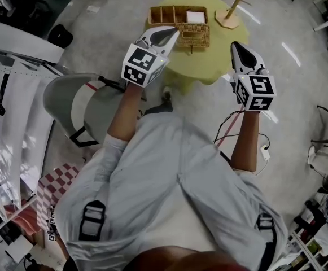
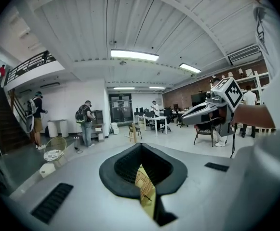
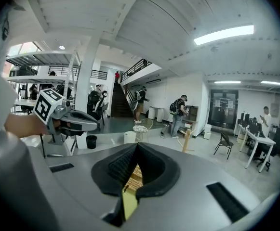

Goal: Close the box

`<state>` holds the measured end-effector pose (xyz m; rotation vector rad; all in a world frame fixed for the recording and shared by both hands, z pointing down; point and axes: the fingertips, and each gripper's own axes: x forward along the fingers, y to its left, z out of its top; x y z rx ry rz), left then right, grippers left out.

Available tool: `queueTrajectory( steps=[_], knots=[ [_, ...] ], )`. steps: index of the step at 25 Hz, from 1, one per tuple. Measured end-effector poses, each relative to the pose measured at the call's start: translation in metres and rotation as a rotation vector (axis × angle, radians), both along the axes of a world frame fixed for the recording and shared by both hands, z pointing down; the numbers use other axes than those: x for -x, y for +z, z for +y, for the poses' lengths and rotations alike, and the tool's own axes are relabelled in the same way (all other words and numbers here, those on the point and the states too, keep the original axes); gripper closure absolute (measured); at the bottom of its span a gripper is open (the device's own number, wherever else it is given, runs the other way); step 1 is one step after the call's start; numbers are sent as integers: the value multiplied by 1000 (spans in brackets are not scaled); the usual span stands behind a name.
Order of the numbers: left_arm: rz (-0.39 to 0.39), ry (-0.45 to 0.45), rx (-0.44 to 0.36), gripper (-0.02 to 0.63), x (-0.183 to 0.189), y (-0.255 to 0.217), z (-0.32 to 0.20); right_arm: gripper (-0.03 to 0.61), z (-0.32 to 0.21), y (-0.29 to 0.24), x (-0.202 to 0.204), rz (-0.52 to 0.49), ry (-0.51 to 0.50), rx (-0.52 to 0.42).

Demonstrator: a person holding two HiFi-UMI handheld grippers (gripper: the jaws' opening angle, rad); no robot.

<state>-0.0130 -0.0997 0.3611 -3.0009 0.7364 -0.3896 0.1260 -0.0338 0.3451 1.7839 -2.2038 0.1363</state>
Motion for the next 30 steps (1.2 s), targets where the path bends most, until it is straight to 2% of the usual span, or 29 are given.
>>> queueTrajectory(
  steps=[8, 12, 16, 25, 29, 30],
  knots=[
    [-22, 38, 58, 584, -18, 28, -70, 554, -66, 28, -9, -2, 39, 82],
    [-25, 21, 82, 584, -19, 53, -107, 554, -98, 49, -14, 3, 61, 136],
    [-25, 23, 153, 583, -23, 78, -133, 554, -122, 76, -18, 23, 92, 194],
    [-113, 72, 335, 583, -45, 154, -128, 554, -144, 126, -18, -35, 72, 287],
    [-152, 50, 409, 581, -56, 184, -117, 554, -151, 150, -22, -52, 21, 329],
    [-163, 44, 430, 550, -59, 193, -113, 553, -152, 156, -25, -55, 9, 340]
  ],
)
